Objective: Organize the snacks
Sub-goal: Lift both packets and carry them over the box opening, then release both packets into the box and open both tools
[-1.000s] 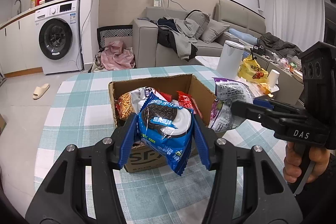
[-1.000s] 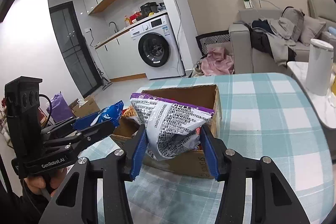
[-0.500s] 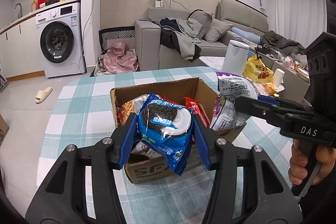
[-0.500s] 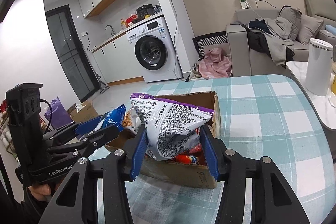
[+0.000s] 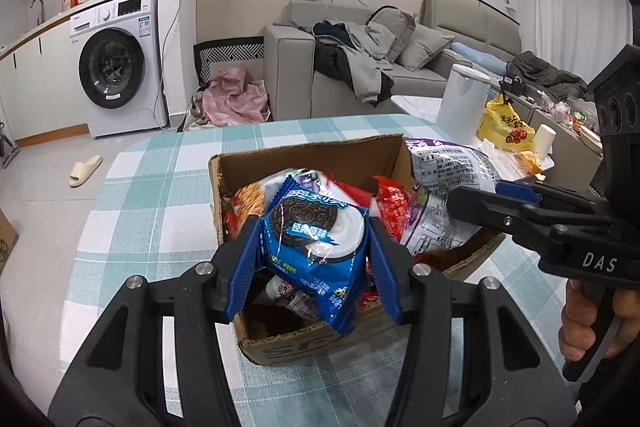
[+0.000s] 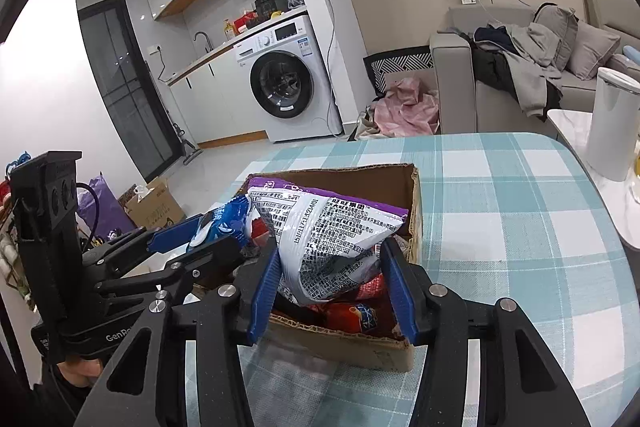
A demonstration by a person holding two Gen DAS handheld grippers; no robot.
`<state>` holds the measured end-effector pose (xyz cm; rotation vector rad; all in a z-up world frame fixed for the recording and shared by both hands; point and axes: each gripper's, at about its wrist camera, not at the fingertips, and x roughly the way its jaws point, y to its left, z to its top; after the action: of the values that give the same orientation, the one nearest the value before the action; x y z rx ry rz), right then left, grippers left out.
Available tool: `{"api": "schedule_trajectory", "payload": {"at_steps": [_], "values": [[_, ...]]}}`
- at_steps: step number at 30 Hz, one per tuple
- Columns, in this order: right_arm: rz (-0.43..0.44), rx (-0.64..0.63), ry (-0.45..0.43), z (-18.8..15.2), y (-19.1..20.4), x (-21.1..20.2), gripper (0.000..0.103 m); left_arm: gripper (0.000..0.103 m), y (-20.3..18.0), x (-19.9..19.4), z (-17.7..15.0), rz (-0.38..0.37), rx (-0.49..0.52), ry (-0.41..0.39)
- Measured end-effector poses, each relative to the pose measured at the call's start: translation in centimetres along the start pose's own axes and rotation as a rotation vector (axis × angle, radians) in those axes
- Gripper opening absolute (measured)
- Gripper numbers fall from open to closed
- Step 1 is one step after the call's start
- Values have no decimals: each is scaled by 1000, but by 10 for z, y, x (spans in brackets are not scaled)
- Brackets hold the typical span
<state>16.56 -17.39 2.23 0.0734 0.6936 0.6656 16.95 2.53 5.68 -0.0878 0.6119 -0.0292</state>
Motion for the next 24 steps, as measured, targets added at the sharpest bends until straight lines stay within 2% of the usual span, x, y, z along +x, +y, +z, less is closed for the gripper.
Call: {"api": "schedule_trajectory", "payload": {"at_steps": [12, 24], "values": [[-29, 8, 47, 2, -5, 28, 51, 49, 8, 31, -11, -3, 12, 33], [-26, -29, 38, 4, 4, 34, 53, 50, 4, 40, -13, -15, 20, 46]]}}
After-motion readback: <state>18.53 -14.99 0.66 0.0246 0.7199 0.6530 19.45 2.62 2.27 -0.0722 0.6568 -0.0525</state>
